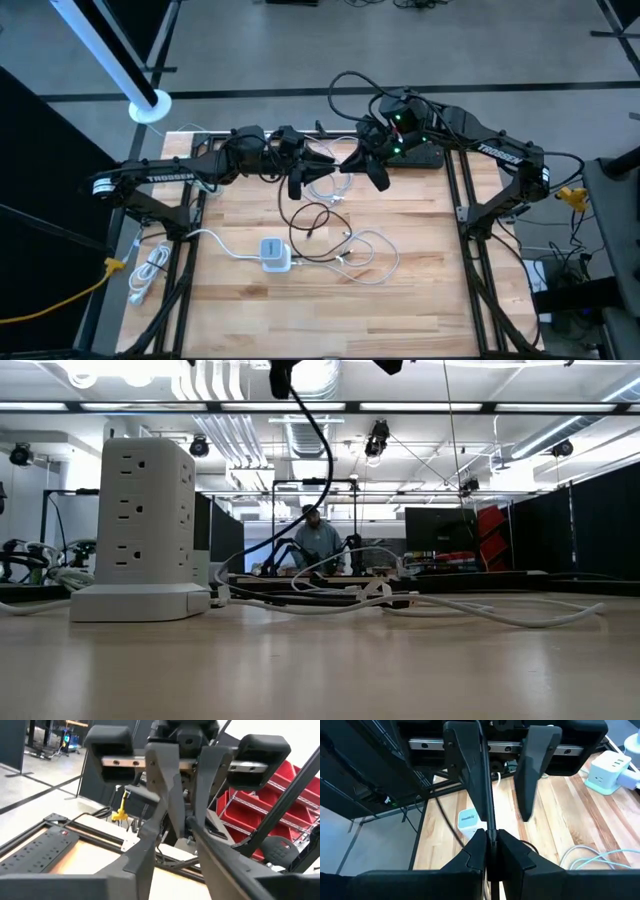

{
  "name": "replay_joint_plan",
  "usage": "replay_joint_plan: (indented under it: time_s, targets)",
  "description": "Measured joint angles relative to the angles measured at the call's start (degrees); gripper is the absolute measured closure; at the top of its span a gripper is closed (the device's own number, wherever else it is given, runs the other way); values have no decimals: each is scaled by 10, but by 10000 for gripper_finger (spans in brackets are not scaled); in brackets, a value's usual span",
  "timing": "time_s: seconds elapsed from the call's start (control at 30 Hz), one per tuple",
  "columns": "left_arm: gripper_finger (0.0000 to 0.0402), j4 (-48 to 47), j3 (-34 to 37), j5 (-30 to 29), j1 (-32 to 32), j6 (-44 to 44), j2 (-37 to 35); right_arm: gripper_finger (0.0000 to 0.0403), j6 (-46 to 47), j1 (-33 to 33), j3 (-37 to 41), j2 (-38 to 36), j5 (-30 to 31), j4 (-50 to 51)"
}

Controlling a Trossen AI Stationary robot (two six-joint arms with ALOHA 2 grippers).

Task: Insert USB
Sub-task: Insert the black charger cable into the black outlet extension

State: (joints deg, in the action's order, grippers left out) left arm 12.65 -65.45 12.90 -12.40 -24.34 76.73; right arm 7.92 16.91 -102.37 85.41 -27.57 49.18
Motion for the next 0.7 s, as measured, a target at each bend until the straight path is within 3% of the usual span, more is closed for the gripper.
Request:
replay_joint_plan:
  time_s: [0.17, 0.23, 0.53, 0.7]
  targets:
    - [372, 4, 0, 13, 0, 14, 0, 383, -7, 0, 0, 1, 4, 1]
    - [390, 7, 0, 30, 0, 16, 0, 383, -13, 0, 0, 1, 20, 0]
    - [345, -72, -4, 61, -2, 36, 10, 383, -43, 0, -8, 1, 49, -15]
    - [329, -121, -4, 19, -1, 65, 14, 383, -55, 1, -33, 0, 51, -22]
